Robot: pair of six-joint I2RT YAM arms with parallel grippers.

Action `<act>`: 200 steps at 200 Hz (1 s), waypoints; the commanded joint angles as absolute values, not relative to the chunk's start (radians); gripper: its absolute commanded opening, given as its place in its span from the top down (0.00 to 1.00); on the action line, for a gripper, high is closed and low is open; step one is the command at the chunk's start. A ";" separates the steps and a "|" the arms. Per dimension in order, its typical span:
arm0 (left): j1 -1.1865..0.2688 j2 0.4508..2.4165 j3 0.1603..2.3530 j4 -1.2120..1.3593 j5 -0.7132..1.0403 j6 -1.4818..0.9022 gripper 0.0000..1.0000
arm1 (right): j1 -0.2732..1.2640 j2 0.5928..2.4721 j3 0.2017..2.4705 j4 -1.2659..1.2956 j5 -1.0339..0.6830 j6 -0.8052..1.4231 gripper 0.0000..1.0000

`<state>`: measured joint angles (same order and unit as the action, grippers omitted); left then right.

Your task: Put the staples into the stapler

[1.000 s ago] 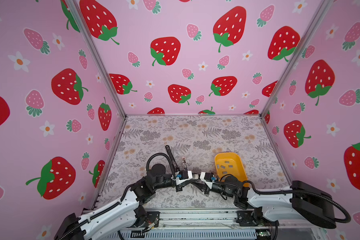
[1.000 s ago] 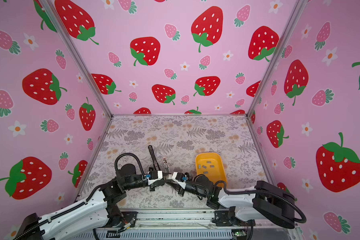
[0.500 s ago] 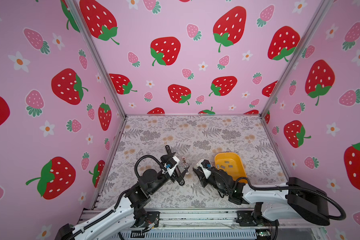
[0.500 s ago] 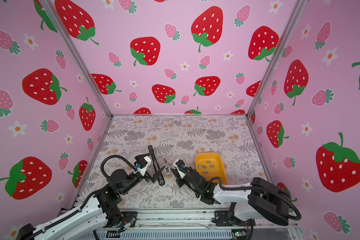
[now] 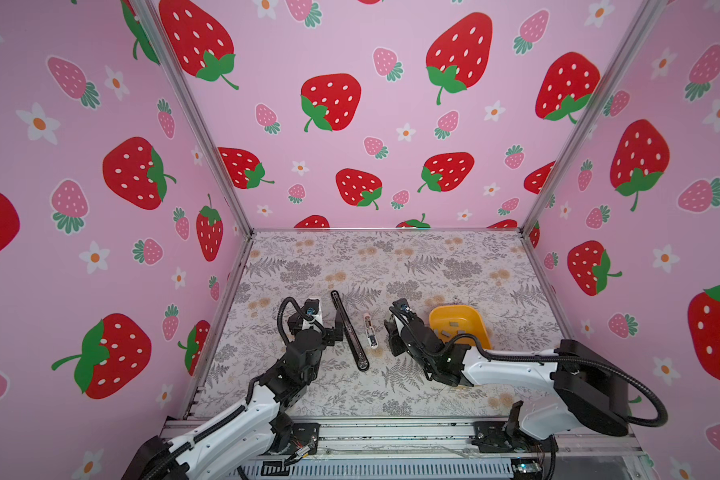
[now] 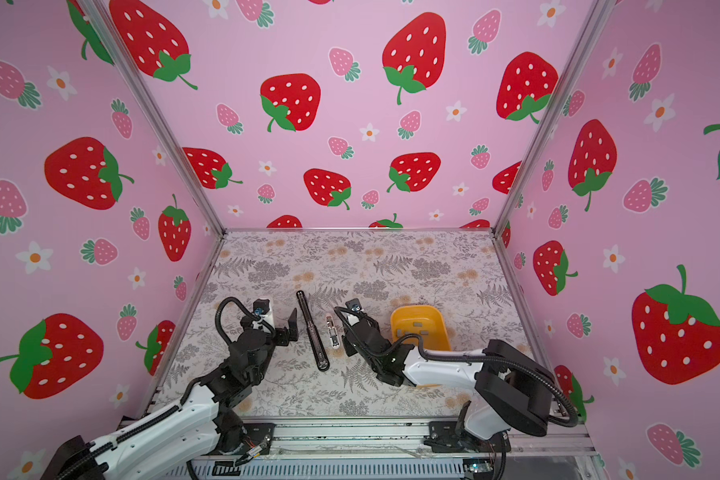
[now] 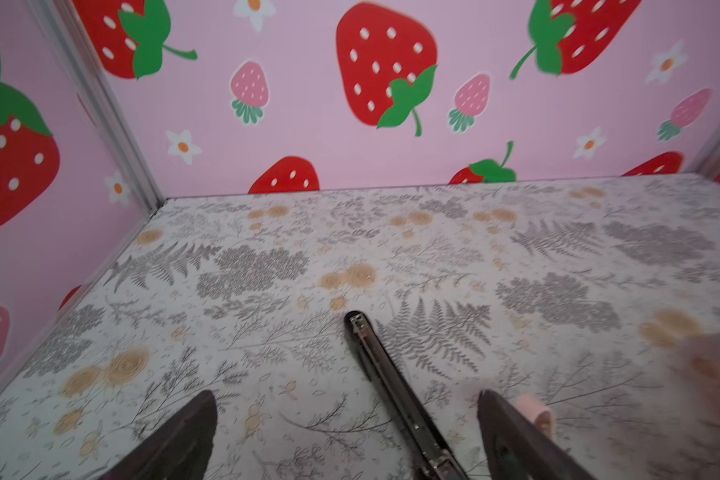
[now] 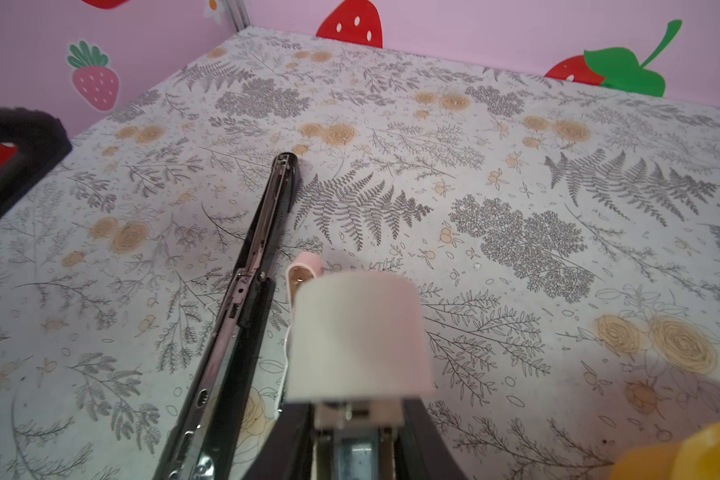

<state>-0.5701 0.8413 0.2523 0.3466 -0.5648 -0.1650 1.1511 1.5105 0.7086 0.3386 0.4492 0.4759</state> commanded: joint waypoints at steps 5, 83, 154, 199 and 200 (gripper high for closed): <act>-0.485 0.861 0.242 0.319 -0.534 -0.314 0.01 | 1.118 1.574 0.768 0.220 0.434 0.560 1.00; -0.431 0.846 0.184 0.392 -0.551 -0.374 0.01 | 1.058 1.743 0.898 0.077 0.427 0.628 1.00; -0.431 0.867 0.196 0.380 -0.484 -0.368 0.01 | 1.058 1.830 0.979 -0.085 0.475 0.667 1.00; -0.431 0.853 0.191 0.373 -0.481 -0.372 0.01 | 1.059 1.862 0.974 -0.096 0.448 0.668 1.00; -0.431 0.852 0.190 0.373 -0.481 -0.371 0.01 | 1.059 1.865 0.975 -0.095 0.448 0.669 1.00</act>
<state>-0.4355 0.8654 0.1867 0.3656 -0.4774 -0.3458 1.0561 1.8248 0.9737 -0.0193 0.4435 0.6395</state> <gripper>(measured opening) 0.990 0.295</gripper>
